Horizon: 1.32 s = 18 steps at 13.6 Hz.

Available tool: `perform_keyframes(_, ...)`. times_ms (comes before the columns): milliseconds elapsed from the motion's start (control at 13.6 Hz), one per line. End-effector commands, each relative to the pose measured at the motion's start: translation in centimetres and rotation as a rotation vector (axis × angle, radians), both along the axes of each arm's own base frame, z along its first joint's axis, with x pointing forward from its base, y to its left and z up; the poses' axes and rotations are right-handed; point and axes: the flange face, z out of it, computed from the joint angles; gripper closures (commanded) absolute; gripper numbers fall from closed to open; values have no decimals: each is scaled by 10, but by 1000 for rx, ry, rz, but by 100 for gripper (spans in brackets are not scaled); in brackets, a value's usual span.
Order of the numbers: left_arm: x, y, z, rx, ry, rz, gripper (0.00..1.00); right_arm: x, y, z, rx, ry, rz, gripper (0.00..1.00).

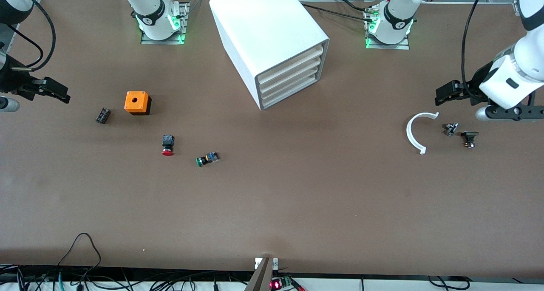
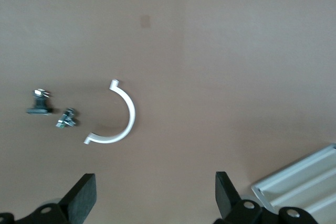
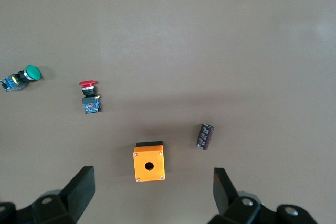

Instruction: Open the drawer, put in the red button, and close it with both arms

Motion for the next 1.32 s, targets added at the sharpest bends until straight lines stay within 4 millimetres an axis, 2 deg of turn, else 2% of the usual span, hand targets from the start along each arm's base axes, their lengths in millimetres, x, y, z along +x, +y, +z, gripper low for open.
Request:
perform_keyframes(0,5,1,-8,-52,48,-22,0,5,5,-12,17,29,-1,0)
perform_keyframes(147,22,6,-68,-155,171,-5,0,13,32,-26,10,43,26,0)
perform_keyframes(220,24,18,-80,-240,208,25,0,16,35,-32,8,45,5,0)
perform_keyframes(366,30,28,-137,-406,313,103,0,27,45,-53,9,53,18,0)
perform_keyframes(586,15,7,-221,-623,471,155,0,41,52,-91,4,80,30,0)
perform_keyframes(733,-6,-21,-269,-744,563,131,0,49,64,-113,3,90,49,0)
perform_keyframes(806,-19,-44,-292,-800,604,98,0,52,64,-124,2,88,50,0)
perform_keyframes(953,-38,-79,-329,-884,661,50,0,60,84,-144,7,81,79,0)
perform_keyframes(1099,-61,-112,-359,-927,726,58,0,63,100,-162,12,76,92,1)
perform_keyframes(1246,-87,-152,-374,-970,694,-27,0,59,127,-181,21,52,57,1)
